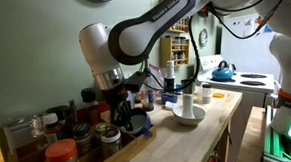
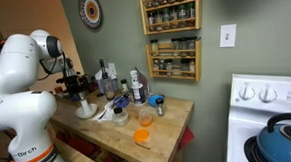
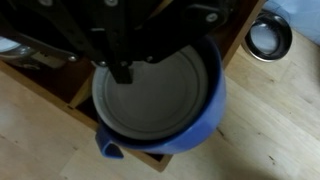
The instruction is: Remove the white saucer plate inside the navy blue bowl and put it on top of the salt shaker that is in the white bowl
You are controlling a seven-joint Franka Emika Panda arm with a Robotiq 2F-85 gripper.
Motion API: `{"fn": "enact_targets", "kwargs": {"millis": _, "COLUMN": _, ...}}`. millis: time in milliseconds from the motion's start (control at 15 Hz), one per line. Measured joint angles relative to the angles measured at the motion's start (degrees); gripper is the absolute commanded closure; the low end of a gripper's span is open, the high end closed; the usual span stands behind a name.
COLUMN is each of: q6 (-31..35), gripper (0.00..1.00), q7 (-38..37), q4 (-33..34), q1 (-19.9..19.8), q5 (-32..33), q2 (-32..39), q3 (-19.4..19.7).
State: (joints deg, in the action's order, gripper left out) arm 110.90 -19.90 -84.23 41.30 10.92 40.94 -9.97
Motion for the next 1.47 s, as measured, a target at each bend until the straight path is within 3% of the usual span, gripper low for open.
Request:
{"fn": "enact_targets", "kwargs": {"millis": 267, "q6": 0.0, "gripper": 1.0, "q7": 2.56, "q4": -0.01, "q1": -1.0, "q5": -1.49, "q2": 0.0, "q3": -0.52}}
{"fn": "enact_targets", "kwargs": {"millis": 333, "q6": 0.0, "gripper": 0.96, "q7": 3.16, "q4": -0.02, "q1": -1.27, "q5": -1.79, "q2": 0.0, "q3": -0.69}}
{"fn": "enact_targets", "kwargs": {"millis": 400, "q6": 0.0, "gripper": 0.72, "q7": 3.45, "q4": -0.02, "q1": -1.51, "q5": -2.0, "q2": 0.0, "q3": -0.86}}
{"fn": "enact_targets", "kwargs": {"millis": 600, "q6": 0.42, "gripper": 0.64, "q7": 3.71, "q4": -0.33, "q1": -1.86, "q5": -2.16, "q2": -0.54, "q3": -1.3}}
{"fn": "enact_targets", "kwargs": {"millis": 1067, "q6": 7.58, "gripper": 0.12, "q7": 4.13, "q4": -4.8, "q1": -1.22, "q5": -2.18, "q2": -6.7, "q3": -4.48}}
{"fn": "enact_targets", "kwargs": {"millis": 1200, "q6": 8.45, "gripper": 0.49, "q7": 4.15, "q4": -6.28, "q1": -1.17, "q5": -2.2, "q2": -7.84, "q3": -5.32}}
{"fn": "enact_targets", "kwargs": {"millis": 1333, "q6": 9.69, "gripper": 0.56, "q7": 4.14, "q4": -7.75, "q1": -1.17, "q5": -2.2, "q2": -8.65, "q3": -5.4}}
{"fn": "enact_targets", "kwargs": {"millis": 1467, "q6": 10.48, "gripper": 0.74, "q7": 4.14, "q4": -9.01, "q1": -1.27, "q5": -2.2, "q2": -9.27, "q3": -5.25}}
